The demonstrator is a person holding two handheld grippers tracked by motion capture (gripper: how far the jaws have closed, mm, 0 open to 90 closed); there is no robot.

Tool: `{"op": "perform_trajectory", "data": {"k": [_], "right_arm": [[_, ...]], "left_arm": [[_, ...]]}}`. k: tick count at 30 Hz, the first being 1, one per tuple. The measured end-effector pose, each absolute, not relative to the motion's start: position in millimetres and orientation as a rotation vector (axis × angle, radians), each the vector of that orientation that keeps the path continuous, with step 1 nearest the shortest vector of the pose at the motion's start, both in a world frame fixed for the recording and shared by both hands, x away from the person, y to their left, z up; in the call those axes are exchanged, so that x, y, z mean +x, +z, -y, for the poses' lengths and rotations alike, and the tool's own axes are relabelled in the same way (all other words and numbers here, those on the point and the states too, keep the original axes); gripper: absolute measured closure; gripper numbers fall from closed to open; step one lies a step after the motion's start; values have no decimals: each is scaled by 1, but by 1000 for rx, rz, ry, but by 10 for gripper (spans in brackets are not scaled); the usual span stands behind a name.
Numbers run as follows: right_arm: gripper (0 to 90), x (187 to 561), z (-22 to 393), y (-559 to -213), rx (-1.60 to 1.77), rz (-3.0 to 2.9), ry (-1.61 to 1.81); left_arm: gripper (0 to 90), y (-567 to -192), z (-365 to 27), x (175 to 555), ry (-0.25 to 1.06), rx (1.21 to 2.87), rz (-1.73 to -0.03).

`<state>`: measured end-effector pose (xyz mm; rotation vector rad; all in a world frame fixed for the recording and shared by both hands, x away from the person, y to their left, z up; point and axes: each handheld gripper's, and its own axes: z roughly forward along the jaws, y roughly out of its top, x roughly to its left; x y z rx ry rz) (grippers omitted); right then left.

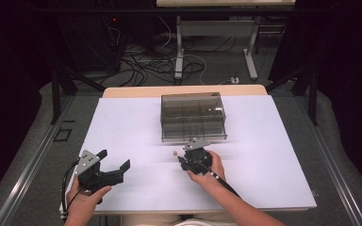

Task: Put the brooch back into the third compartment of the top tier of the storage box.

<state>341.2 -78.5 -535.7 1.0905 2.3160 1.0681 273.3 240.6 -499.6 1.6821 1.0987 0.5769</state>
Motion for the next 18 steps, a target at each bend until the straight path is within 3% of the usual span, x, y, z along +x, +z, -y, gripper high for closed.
{"op": "perform_trajectory", "data": {"k": [18], "right_arm": [[695, 355, 58, -552, 1060, -2342, 965]], "left_arm": [[38, -500, -240, 273, 568, 1680, -1102]]}}
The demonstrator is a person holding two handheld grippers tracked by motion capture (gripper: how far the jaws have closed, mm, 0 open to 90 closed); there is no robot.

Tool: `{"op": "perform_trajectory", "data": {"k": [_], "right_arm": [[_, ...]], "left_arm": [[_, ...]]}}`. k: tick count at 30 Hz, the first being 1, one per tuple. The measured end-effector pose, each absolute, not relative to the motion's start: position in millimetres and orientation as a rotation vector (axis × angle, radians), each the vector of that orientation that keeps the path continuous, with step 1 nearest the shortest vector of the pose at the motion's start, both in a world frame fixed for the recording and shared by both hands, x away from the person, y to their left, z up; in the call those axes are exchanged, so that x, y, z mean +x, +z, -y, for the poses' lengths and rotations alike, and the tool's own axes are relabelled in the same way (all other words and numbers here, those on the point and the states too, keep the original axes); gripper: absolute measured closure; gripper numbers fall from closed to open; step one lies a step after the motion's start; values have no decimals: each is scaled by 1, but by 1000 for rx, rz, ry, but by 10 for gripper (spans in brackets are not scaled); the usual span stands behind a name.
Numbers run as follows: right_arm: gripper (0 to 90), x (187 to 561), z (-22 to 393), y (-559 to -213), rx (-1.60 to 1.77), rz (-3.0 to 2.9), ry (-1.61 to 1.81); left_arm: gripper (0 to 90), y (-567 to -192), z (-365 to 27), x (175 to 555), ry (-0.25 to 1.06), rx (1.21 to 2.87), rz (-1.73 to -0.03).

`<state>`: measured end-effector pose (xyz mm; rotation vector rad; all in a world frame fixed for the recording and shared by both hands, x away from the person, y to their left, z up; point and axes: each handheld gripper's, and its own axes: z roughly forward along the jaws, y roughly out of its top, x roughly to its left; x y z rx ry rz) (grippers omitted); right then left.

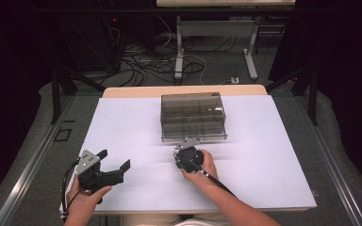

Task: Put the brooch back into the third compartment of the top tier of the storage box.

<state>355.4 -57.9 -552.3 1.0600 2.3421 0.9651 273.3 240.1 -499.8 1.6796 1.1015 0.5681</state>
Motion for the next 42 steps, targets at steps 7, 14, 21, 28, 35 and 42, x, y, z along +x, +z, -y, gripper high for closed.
{"op": "perform_trajectory", "data": {"k": [7, 14, 21, 28, 35, 42], "right_arm": [[739, 359, 52, -558, 1044, -2343, 952], [762, 359, 48, -560, 1040, -2357, 921], [789, 361, 47, -562, 1030, -2342, 921], [816, 360, 47, -561, 1056, -2354, 916], [839, 361, 46, -561, 1078, -2351, 912], [877, 362, 46, -562, 1089, -2336, 929]], "left_arm": [[41, -500, -240, 273, 564, 1681, -1103], [42, -500, -240, 273, 563, 1682, -1103], [42, -500, -240, 274, 562, 1682, -1102], [42, -500, -240, 273, 562, 1683, -1103], [42, -500, -240, 273, 563, 1683, -1103], [42, -500, -240, 274, 563, 1681, -1103]]}}
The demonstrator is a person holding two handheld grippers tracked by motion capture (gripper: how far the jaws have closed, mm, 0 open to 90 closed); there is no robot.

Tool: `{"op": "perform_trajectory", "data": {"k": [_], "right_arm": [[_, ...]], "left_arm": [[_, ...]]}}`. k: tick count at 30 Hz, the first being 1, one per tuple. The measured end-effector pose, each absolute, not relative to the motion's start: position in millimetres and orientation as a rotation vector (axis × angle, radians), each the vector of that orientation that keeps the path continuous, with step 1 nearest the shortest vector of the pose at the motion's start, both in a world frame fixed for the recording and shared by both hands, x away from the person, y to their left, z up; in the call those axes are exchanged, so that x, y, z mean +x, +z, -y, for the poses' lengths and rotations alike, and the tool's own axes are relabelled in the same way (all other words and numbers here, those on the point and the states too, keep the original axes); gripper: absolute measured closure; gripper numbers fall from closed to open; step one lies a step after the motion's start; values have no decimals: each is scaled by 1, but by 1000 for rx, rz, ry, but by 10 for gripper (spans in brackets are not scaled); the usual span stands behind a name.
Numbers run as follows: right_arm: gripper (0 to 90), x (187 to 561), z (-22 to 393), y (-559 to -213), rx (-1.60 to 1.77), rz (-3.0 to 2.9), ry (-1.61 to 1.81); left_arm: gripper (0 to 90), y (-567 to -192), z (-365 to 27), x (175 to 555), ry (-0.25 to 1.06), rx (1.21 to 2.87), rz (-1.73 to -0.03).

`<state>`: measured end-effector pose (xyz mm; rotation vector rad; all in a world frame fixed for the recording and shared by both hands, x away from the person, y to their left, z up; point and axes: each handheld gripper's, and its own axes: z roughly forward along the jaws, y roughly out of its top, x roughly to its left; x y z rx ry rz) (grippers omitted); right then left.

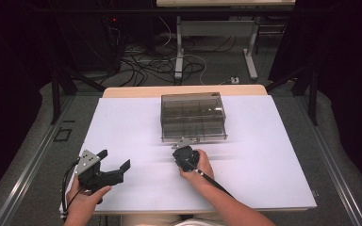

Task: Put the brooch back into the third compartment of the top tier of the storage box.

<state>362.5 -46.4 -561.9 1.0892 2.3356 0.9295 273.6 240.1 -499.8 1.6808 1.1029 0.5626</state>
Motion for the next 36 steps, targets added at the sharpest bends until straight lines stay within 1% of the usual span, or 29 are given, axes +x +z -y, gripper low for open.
{"op": "perform_trajectory", "data": {"k": [23, 36], "right_arm": [[895, 368, 53, -561, 1172, -2302, 925], [896, 365, 54, -563, 1139, -2288, 937]], "left_arm": [[42, -500, -240, 274, 562, 1680, -1103], [42, -500, -240, 274, 562, 1680, -1105]]}}
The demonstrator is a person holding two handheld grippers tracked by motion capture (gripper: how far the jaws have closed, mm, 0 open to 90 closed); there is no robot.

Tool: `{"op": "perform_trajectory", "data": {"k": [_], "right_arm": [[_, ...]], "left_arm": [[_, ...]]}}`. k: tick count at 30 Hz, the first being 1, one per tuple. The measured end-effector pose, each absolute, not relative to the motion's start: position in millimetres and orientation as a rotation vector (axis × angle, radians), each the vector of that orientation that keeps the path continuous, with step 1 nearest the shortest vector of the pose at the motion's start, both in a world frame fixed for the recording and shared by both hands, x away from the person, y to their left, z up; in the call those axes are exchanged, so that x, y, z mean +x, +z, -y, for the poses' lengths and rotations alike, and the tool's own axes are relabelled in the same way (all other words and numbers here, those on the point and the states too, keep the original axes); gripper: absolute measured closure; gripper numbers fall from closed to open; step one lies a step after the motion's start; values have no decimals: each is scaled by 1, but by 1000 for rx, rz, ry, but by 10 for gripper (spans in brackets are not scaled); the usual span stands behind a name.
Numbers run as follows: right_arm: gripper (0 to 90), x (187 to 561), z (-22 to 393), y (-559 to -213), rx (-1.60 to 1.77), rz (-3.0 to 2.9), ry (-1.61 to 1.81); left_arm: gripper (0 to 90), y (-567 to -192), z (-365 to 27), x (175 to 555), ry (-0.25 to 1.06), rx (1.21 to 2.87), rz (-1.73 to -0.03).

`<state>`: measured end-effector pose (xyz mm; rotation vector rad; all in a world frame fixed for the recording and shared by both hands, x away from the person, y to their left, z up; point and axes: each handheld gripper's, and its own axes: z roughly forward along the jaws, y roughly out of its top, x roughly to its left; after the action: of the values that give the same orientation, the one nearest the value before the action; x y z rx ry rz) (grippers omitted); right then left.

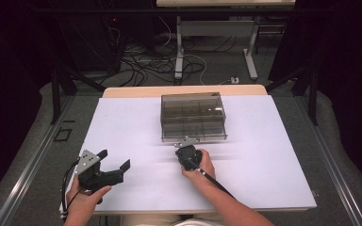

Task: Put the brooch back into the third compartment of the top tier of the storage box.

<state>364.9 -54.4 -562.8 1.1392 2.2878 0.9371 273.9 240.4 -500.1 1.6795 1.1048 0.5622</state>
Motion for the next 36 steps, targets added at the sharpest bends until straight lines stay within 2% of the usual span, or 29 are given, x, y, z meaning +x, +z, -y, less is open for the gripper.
{"op": "perform_trajectory", "data": {"k": [36], "right_arm": [[896, 358, 64, -547, 1320, -2298, 1176]], "left_arm": [[42, -500, -240, 274, 565, 1683, -1105]]}}
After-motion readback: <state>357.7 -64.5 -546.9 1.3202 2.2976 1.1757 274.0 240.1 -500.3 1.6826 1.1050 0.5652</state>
